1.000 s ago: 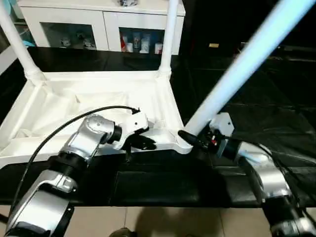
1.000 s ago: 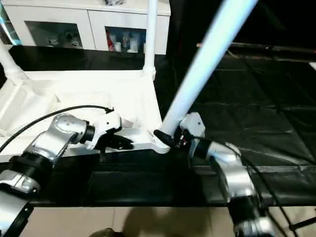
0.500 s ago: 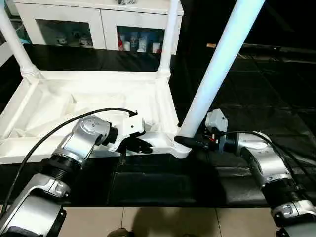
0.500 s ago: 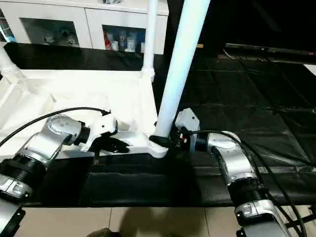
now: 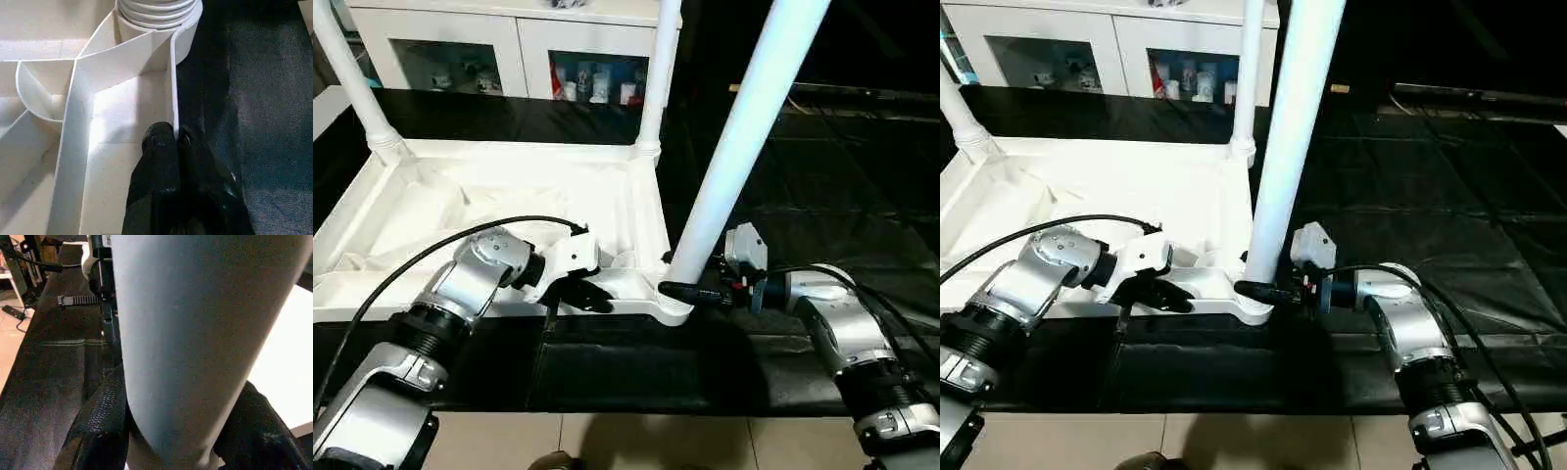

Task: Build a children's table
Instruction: Rotate leg to tighten

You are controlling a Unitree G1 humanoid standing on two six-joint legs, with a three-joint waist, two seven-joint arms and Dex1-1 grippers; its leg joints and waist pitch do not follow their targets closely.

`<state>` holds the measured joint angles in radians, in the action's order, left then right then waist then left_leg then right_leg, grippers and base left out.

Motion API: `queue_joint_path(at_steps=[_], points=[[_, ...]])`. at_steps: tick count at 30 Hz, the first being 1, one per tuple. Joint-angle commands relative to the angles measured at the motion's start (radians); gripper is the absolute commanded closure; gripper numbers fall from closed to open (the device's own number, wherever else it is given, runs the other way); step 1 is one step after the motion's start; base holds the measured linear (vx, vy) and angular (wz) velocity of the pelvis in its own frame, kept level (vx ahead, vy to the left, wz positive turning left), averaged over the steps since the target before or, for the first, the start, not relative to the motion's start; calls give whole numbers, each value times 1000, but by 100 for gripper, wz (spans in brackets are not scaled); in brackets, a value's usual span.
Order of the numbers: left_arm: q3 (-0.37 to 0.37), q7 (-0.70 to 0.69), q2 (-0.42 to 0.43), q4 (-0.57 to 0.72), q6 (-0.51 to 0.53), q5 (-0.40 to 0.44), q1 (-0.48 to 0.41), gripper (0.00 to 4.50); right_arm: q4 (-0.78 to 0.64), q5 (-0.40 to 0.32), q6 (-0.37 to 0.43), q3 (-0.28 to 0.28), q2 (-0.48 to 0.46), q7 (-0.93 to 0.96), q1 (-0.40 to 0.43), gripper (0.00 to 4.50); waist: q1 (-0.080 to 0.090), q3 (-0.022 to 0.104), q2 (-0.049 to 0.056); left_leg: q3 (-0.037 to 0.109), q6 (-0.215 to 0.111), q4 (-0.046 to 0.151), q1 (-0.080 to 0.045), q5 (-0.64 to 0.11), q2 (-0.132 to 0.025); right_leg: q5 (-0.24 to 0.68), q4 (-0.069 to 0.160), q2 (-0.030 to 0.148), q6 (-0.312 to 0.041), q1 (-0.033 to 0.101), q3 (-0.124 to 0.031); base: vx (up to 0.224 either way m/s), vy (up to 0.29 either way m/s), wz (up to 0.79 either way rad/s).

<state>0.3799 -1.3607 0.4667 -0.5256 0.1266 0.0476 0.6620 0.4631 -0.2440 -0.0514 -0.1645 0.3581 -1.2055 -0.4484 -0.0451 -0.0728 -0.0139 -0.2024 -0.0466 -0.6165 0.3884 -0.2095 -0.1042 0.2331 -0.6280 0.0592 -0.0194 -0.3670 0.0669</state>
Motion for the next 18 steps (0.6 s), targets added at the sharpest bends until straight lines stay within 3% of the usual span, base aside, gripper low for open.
queue_joint_path(at_steps=[1, 3, 7, 10, 12, 14, 16, 18], points=[[41, -32, -20, 17, -21, 11, 19, 450, 43, 44, 39, -79, -15, -17, 41, 257, -3, 40, 18, 80, 35, 109, -34, -316, -162, 64, 73, 148, -337, 19, -80, 0, 0, 0], [31, -14, -26, 6, -9, 11, 23, 450, 47, 46, 45, -72, -22, -3, 40, 257, -4, 40, 18, 80, 50, 110, -36, -330, -161, 108, 81, 151, -328, 20, -84, 0, 0, 0], [-11, 56, -45, -26, 38, 0, 38, 450, 57, 51, 57, -46, -46, 65, 39, 257, -4, 39, 18, 80, 53, 114, -37, -323, -162, 102, 82, 149, -324, 17, -85, 0, 0, 0], [-56, 137, -64, -40, 96, -12, 49, 450, 92, 81, 65, -20, -70, 186, 27, 257, -1, 34, 17, 85, 83, 115, -38, -378, -161, 200, 89, 154, -316, 9, -87, 0, 0, 0], [-88, 224, -79, -22, 162, -5, 49, 450, 163, 121, 47, 12, -104, 347, -7, 257, 4, 31, 14, 96, 99, 114, -33, -404, -161, 317, 97, 164, -286, 7, -90, 0, 0, 0], [-126, 331, -114, -3, 247, 0, 58, 450, 240, 139, 58, 51, -153, 524, -59, 257, 19, 30, 10, 104, 118, 120, -26, -427, -160, 374, 96, 159, -263, 5, -85, 0, 0, 0], [-170, 438, -170, 17, 329, -7, 74, 450, 308, 139, 80, 80, -203, 664, -111, 257, 25, 35, 13, 107, 133, 122, -24, -429, -158, 360, 93, 156, -250, 3, -85, -10, 13, -10], [-203, 503, -219, 55, 394, -20, 80, 450, 369, 147, 99, 90, -239, 762, -156, 257, 27, 45, 14, 95, 128, 123, -23, -336, -159, 183, 83, 152, -271, 9, -84, 0, 0, 0]])
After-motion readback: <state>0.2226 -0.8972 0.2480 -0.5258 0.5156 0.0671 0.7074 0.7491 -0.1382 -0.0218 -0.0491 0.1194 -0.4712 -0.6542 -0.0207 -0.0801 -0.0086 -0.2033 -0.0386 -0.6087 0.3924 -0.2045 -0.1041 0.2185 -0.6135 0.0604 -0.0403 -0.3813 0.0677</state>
